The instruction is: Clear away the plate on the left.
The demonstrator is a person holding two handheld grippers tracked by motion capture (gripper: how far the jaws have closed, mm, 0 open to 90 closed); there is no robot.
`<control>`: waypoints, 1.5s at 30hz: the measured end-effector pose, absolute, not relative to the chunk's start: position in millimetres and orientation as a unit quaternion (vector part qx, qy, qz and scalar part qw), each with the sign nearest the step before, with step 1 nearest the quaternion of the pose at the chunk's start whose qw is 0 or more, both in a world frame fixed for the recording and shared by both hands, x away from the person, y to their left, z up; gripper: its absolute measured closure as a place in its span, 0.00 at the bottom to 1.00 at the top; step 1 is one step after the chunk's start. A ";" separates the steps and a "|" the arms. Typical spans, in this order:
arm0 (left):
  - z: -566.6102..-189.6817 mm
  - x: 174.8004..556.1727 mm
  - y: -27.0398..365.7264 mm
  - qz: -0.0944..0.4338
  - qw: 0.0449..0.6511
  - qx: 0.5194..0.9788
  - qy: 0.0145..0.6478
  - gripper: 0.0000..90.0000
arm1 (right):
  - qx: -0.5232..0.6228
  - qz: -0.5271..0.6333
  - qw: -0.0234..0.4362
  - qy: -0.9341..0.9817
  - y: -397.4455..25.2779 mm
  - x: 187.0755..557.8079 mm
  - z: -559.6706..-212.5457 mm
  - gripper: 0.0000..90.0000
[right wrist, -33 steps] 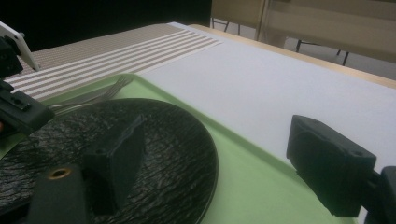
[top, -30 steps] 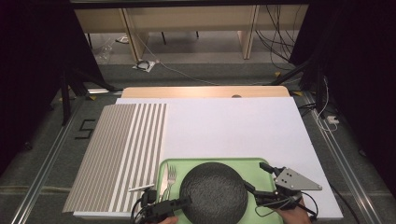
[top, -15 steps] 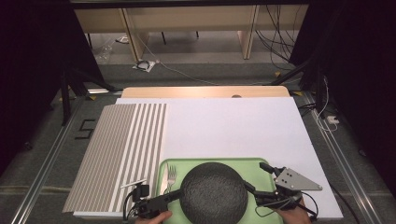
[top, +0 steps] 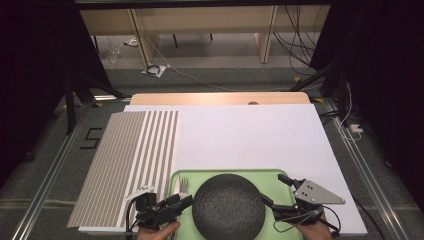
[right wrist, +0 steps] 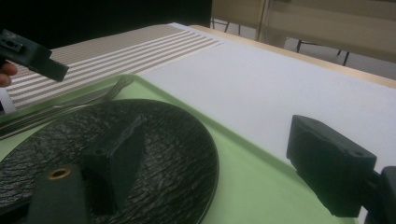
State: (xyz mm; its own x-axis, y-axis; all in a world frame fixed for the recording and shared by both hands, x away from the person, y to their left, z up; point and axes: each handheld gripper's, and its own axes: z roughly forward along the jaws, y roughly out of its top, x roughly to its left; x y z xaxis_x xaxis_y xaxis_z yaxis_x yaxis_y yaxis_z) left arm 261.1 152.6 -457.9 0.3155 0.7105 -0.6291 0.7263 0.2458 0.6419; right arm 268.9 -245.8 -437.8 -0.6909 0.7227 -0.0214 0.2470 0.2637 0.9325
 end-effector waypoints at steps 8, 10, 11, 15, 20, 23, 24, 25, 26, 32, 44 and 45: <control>-447.6 260.7 150.1 0.039 0.542 0.646 0.536 0.35 | 0.319 0.517 0.228 0.761 -245.7 269.0 -437.8 0.23; -445.7 260.9 149.8 0.047 0.547 0.652 0.523 0.36 | 0.319 0.518 0.228 0.760 -245.7 269.0 -437.9 0.23; -444.6 261.0 149.5 0.052 0.549 0.656 0.516 0.36 | 0.319 0.519 0.229 0.760 -245.7 268.9 -437.8 0.23; -440.6 261.0 148.2 0.072 0.556 0.665 0.493 0.35 | 0.319 0.520 0.227 0.759 -246.1 269.2 -437.8 0.23; -437.3 262.2 149.6 0.088 0.564 0.672 0.472 0.34 | 0.323 0.520 0.225 0.758 -247.0 269.3 -437.4 0.23; -436.3 262.7 150.0 0.098 0.566 0.676 0.462 0.33 | 0.323 0.520 0.225 0.758 -247.0 269.4 -437.5 0.23; -436.0 263.1 150.1 0.102 0.566 0.678 0.458 0.33 | 0.323 0.521 0.224 0.758 -246.9 269.4 -437.4 0.23; -435.7 263.2 150.6 0.106 0.567 0.678 0.456 0.32 | 0.323 0.520 0.225 0.758 -247.0 269.4 -437.5 0.23; -435.4 263.4 151.1 0.110 0.569 0.678 0.452 0.32 | 0.323 0.521 0.225 0.757 -246.9 269.5 -437.5 0.23; -433.8 264.7 156.0 0.125 0.578 0.676 0.440 0.30 | 0.324 0.522 0.225 0.756 -247.3 269.4 -437.2 0.23; -438.0 266.8 163.6 0.146 0.580 0.683 0.420 0.27 | 0.324 0.526 0.226 0.753 -247.6 269.1 -436.7 0.23; -438.1 266.5 164.1 0.151 0.579 0.684 0.417 0.27 | 0.324 0.526 0.226 0.753 -247.8 269.1 -436.6 0.23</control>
